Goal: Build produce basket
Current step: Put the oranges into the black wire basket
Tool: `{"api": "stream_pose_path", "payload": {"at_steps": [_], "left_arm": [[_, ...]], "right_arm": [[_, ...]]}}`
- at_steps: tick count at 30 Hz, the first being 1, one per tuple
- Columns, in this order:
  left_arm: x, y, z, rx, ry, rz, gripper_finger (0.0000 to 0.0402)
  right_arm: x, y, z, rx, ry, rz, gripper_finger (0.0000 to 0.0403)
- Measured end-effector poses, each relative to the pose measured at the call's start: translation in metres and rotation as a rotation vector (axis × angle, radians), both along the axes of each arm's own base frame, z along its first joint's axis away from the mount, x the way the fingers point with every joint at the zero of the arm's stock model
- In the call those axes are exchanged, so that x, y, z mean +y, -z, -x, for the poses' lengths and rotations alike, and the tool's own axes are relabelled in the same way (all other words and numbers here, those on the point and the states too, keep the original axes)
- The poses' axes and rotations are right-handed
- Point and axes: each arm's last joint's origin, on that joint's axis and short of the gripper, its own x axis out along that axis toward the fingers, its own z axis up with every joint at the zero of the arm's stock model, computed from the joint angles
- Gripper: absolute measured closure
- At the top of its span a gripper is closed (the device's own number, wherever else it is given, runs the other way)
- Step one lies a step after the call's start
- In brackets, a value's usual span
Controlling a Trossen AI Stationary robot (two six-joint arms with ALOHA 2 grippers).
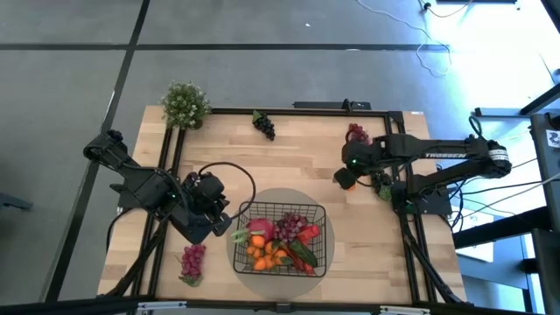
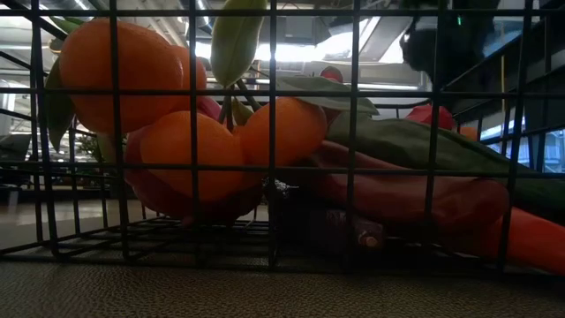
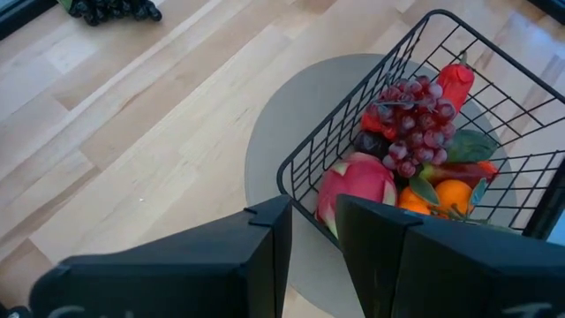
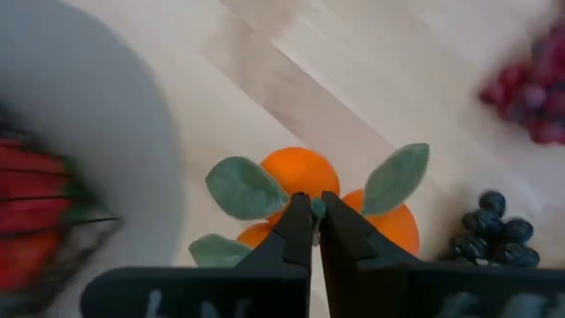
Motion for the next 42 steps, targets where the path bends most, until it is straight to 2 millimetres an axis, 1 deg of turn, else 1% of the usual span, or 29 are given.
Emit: {"api": "stream_pose_path", "payload": {"at_steps": [6,8,12,15,19,28,36,42], "left_arm": [[0.000,0.000,0.000,0.001,0.004,-0.003,0.0324],[0.000,0.000,0.000,0.006,0.014,-0.012,0.0324],[0.000,0.000,0.000,0.007,0.018,-0.016,0.0324],[0.000,0.000,0.000,0.007,0.018,-0.016,0.0324],[0.000,0.000,0.000,0.008,0.018,-0.016,0.0324],[0.000,0.000,0.000,0.007,0.018,-0.016,0.0324],[0.000,0.000,0.000,0.009,0.018,-0.017,0.0324],[0.000,0.000,0.000,0.014,0.019,-0.020,0.0324]], "right_arm": [[0.019,-0.061,-0.007,-0.171,-0.056,0.048,0.0403],[0.026,-0.078,-0.009,-0.238,-0.084,0.057,0.0403],[0.043,-0.102,-0.017,-0.361,-0.159,0.076,0.0403],[0.056,-0.110,-0.028,-0.439,-0.217,0.070,0.0403],[0.077,-0.113,-0.052,-0.500,-0.315,0.052,0.0403],[0.120,-0.107,-0.118,-0.574,-0.608,-0.024,0.0403],[0.141,-0.086,-0.168,-0.529,-0.784,-0.112,0.0403],[0.151,-0.059,-0.191,-0.470,-0.841,-0.175,0.0403]]}}
